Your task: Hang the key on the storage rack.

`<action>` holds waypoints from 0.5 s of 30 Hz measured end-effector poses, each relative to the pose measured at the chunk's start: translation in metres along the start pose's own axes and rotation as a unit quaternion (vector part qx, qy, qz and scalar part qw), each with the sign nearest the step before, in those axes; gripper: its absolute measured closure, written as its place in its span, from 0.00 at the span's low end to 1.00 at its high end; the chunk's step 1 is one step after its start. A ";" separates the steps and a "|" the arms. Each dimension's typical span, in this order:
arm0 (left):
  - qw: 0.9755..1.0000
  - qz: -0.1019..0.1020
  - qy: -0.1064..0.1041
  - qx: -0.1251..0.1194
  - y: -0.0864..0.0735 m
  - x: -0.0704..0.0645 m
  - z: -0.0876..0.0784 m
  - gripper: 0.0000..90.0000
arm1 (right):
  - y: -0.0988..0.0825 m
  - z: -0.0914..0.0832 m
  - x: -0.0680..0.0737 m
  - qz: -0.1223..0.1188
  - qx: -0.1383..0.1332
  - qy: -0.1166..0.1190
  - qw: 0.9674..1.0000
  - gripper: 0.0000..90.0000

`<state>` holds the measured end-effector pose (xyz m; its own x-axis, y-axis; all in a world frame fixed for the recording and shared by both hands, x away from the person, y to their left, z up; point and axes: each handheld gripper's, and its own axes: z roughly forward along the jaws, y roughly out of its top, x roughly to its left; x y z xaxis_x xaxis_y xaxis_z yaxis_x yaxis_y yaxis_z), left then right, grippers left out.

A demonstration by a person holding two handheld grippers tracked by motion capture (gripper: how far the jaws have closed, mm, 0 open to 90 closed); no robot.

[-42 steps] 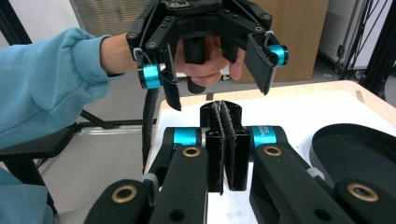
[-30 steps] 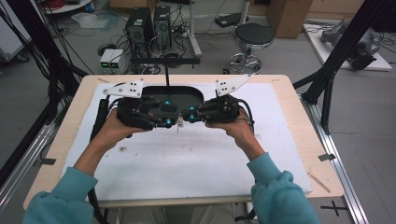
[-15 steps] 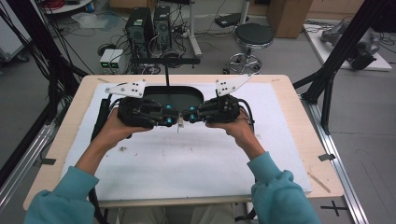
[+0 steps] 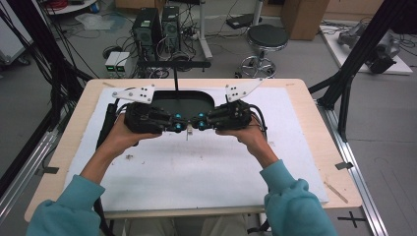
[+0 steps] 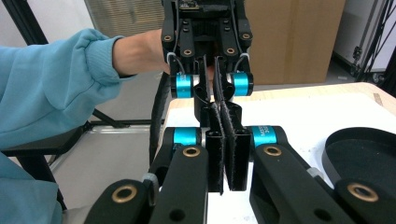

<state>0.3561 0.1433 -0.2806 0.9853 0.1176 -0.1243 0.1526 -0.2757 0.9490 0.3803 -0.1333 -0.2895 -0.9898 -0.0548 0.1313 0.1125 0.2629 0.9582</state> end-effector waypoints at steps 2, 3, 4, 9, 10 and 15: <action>1.000 0.000 -0.001 0.003 0.000 0.000 0.000 0.93 | 0.000 0.000 0.000 0.002 0.003 0.000 1.000 0.99; 1.000 -0.002 -0.001 0.004 0.000 0.000 0.000 0.93 | 0.000 0.001 0.000 0.000 0.003 0.002 1.000 0.99; 1.000 -0.002 0.001 0.004 0.000 0.000 0.000 0.95 | 0.000 0.000 0.000 0.002 0.004 0.002 1.000 0.99; 1.000 -0.001 0.003 0.006 0.000 -0.001 0.000 0.97 | 0.000 0.001 0.000 0.001 0.004 0.005 1.000 0.99; 1.000 -0.001 0.005 0.007 0.000 -0.001 0.000 0.97 | 0.000 0.001 0.000 0.002 0.003 0.005 1.000 0.99; 1.000 0.004 0.011 0.012 0.001 -0.003 -0.002 0.98 | 0.000 0.002 -0.001 0.001 0.002 0.008 1.000 0.99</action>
<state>0.3534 0.1446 -0.2789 0.9847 0.1360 -0.1093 0.1460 -0.2997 0.9428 0.3808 -0.1310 -0.2899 -0.9881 -0.0694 0.1370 0.1139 0.2669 0.9570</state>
